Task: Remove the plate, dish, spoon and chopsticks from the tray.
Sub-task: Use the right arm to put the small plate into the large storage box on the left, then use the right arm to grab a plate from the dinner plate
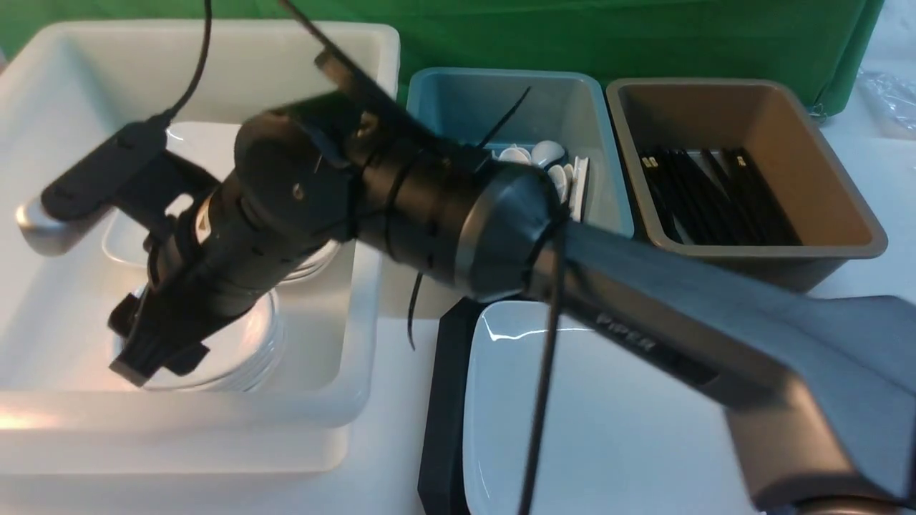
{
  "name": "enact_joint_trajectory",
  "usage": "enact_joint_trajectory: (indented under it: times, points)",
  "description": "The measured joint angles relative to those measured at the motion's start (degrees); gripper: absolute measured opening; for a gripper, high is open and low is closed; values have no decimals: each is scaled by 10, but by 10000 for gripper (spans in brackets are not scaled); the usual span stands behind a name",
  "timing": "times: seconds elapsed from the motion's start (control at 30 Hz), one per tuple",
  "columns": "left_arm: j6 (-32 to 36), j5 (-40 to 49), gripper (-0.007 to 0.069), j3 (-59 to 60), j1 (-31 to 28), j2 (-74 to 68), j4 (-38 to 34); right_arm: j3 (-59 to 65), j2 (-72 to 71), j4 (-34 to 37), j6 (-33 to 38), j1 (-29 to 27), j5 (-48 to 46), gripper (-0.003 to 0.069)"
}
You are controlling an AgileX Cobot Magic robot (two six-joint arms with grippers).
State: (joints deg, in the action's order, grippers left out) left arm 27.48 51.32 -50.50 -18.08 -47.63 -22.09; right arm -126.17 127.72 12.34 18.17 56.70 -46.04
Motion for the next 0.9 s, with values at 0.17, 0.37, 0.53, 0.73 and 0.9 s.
enact_joint_trajectory:
  times: [0.17,0.37,0.53,0.73,0.9]
  points:
    - [5,-2,15,0,10,0,-24,-16,-68,-114,-45,-25,-117,372]
    - [82,-3,15,0,86,-2,-106,15,-177,-178,-83,-165,-208,36]
    - [58,12,15,0,190,-13,-36,178,-302,-101,-81,-360,-207,19]
    - [37,3,15,0,230,-26,8,400,-356,31,-29,-553,-202,32]
    - [29,-18,15,0,232,-27,-15,559,-332,169,49,-634,-116,188]
